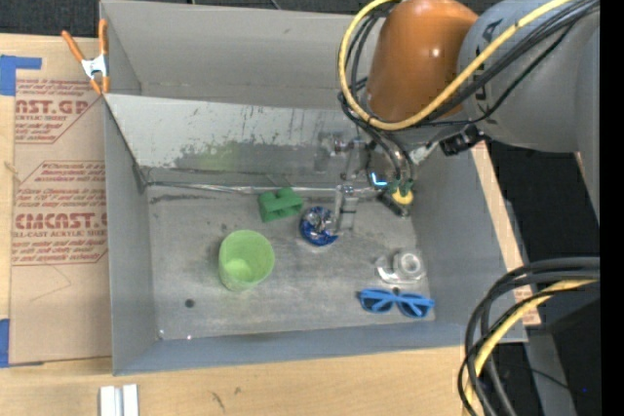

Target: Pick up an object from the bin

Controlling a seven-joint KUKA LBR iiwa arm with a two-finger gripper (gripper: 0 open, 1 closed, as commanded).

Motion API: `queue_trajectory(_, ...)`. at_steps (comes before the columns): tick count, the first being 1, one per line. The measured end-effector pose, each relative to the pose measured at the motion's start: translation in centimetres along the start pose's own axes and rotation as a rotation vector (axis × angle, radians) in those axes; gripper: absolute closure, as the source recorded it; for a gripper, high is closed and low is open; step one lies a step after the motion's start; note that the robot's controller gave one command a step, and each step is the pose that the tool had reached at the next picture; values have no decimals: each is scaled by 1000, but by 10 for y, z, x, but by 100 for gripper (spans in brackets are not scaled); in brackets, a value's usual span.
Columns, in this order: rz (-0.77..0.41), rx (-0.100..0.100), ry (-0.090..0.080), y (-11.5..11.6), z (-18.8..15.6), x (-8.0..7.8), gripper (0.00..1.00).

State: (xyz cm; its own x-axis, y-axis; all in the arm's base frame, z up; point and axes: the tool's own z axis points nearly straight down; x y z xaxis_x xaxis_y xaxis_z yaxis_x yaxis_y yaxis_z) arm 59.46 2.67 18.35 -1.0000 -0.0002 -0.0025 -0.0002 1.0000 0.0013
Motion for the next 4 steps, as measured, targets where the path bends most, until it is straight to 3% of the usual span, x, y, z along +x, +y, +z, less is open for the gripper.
queue_trajectory(1, -115, 2, 9, -37, 118, 8, 0)
queue_trajectory(2, -115, 1, 1, -35, 114, 6, 100)
queue_trajectory(3, -533, 2, 2, -83, 114, 18, 100)
queue_trajectory(4, -531, -3, 1, -80, 114, 18, 0)
